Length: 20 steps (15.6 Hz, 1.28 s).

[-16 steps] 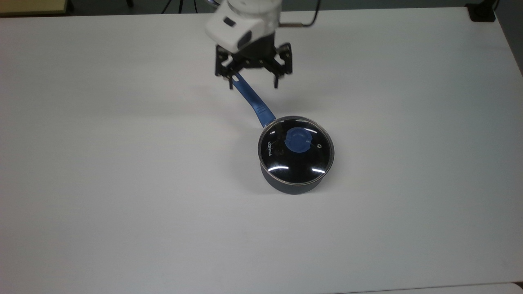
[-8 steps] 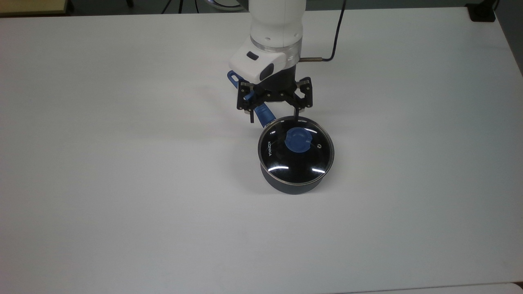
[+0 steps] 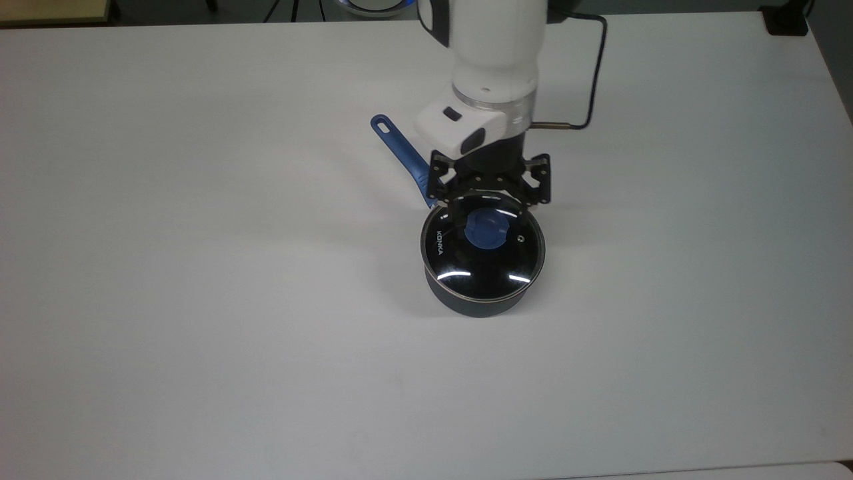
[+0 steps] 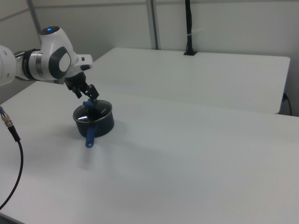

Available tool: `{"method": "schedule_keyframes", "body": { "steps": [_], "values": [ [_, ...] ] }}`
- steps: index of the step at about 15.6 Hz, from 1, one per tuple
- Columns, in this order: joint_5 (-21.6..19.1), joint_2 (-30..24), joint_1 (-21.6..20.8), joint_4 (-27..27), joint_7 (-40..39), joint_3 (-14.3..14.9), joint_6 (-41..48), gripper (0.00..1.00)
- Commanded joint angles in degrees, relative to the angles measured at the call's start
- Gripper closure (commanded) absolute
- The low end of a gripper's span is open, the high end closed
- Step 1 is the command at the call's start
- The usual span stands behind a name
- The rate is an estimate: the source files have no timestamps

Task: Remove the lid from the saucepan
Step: 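Lower the open gripper down onto the blue knob of the glass lid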

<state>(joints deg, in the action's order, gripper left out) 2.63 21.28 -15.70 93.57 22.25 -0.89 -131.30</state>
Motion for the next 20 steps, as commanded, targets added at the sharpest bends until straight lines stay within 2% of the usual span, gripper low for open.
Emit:
{"method": "schedule_keyframes", "body": {
  "steps": [1, 5, 10, 12, 14, 18, 20],
  "values": [
    [-0.78, 5.15, -1.52, -6.54, 3.14, 1.24, -0.36, 0.00],
    [-0.61, 9.21, -2.04, -9.71, 4.64, 1.24, -0.36, 0.00],
    [-0.34, 8.25, -2.23, -9.63, 4.56, 1.33, 0.25, 0.00],
    [-0.34, 7.20, -2.23, -9.54, 3.77, 2.46, 0.43, 0.00],
    [-1.13, 6.23, -2.23, -9.28, -0.52, 3.35, 0.60, 0.00],
    [-1.40, 5.70, -2.14, -9.19, -9.13, 3.44, 4.11, 0.00],
    [-2.79, 5.79, -2.23, -9.10, -14.67, 3.44, 4.56, 0.00]
  ]
}}
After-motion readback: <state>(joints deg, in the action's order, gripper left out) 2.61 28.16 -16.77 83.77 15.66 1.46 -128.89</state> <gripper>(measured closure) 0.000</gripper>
